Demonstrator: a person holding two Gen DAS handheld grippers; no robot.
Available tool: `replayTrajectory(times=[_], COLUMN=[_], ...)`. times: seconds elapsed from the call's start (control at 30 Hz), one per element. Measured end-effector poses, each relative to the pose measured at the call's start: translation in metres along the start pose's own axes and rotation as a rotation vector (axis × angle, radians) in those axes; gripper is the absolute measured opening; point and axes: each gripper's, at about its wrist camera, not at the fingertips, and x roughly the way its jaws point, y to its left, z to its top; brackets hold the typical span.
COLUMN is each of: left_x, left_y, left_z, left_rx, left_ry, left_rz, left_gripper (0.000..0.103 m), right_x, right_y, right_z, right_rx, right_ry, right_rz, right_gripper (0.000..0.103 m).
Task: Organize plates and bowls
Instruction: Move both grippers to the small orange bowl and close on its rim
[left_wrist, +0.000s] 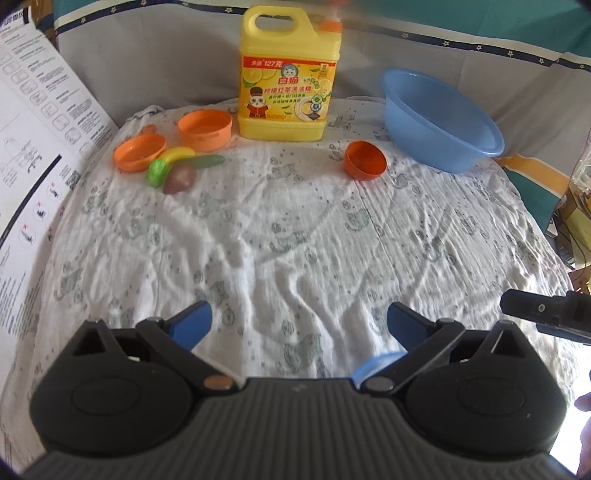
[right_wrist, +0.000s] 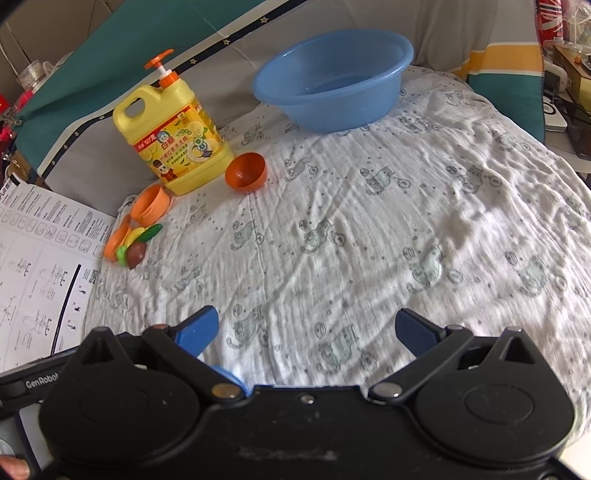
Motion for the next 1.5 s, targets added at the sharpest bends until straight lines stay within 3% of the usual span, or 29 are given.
replayTrajectory(times=[0.73, 0.9, 0.97, 1.17, 1.5], left_x=[0.104, 0.136, 0.15, 0.184, 0.214], left_y=[-0.031, -0.043, -0.048, -0.054, -0.058], left_z=[0.11, 0.133, 0.14, 0.152, 0.157], left_rx=[0.013, 0.021, 0.037, 0.036, 0.024], left_ry=[-0.026, -0.014, -0.006, 0.034, 0.056], left_rz=[0.044, 0.044, 0.05, 0.021, -0.031], left_gripper=[0.103, 0.103, 0.102, 0.085, 0.047], right_x=[0.104, 0.136, 0.148, 0.188, 0.226], right_y=[0.016, 0.016, 0.016, 0.023, 0.031], right_z=[0.119, 0.145, 0.155, 0.172, 0.172], right_rx=[0.025, 0.058, 0.076, 0.066, 0.048], right_ry=[0.005, 0.01, 0.01, 0.05, 0.081], right_rz=[0.046, 0.079, 0.098, 0.136, 0.155], right_gripper=[0.102, 0.088, 0.078, 0.047, 0.021])
